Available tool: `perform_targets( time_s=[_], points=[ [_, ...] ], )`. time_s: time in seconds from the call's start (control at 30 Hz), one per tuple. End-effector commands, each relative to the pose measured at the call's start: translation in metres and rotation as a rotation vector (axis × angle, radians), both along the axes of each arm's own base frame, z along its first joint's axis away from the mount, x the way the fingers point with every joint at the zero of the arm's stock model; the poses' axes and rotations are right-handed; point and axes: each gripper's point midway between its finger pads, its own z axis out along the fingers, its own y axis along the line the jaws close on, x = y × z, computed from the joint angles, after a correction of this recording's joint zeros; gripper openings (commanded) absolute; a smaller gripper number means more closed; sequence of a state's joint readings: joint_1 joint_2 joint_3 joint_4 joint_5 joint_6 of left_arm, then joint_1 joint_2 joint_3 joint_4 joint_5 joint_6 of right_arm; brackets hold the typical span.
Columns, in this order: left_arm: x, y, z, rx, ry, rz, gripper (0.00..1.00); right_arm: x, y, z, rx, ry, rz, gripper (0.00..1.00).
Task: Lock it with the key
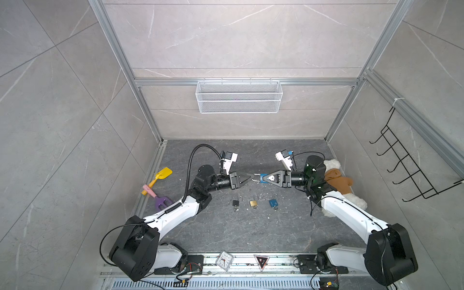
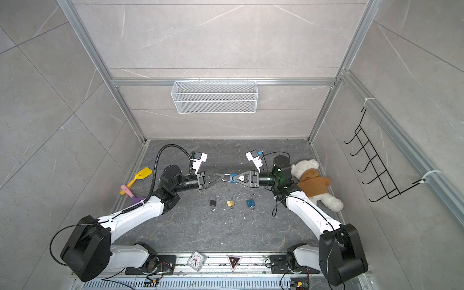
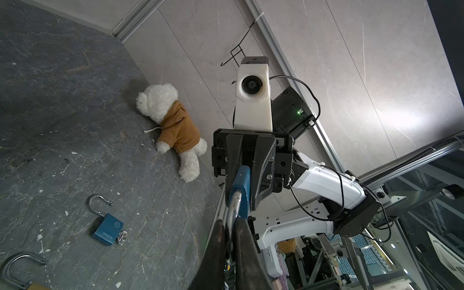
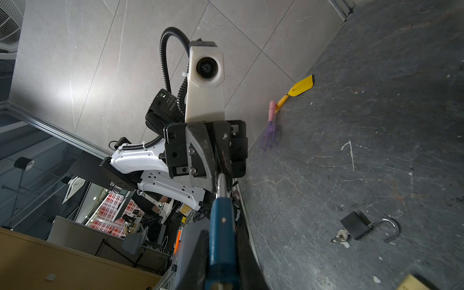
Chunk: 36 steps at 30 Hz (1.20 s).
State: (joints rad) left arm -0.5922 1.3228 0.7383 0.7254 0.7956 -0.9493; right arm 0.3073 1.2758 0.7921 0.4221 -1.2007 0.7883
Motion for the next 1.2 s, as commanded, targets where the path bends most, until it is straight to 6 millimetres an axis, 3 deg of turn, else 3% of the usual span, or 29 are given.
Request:
perform_targets(
  time_s=[0.0, 0.57, 0.8, 1.17],
  points=[
    [-0.007, -0.007, 0.022, -0.045, -0.079, -0.04, 0.0, -0.002, 0.003, 0.024, 0.026, -0.096, 0.006, 0.0],
    [-0.015, -0.018, 0.017, -0.041, -0.089, -0.069, 0.0, -0.004, 0.019, 0.039, 0.13, -0.085, 0.061, 0.0],
    [-0.017, -0.023, 0.018, -0.045, -0.089, -0.085, 0.0, -0.009, 0.034, 0.019, 0.044, -0.071, 0.075, 0.0],
    [-0.02, -0.026, 0.019, -0.047, -0.093, -0.105, 0.0, -0.009, 0.039, 0.012, 0.016, -0.065, 0.067, 0.0]
  ],
)
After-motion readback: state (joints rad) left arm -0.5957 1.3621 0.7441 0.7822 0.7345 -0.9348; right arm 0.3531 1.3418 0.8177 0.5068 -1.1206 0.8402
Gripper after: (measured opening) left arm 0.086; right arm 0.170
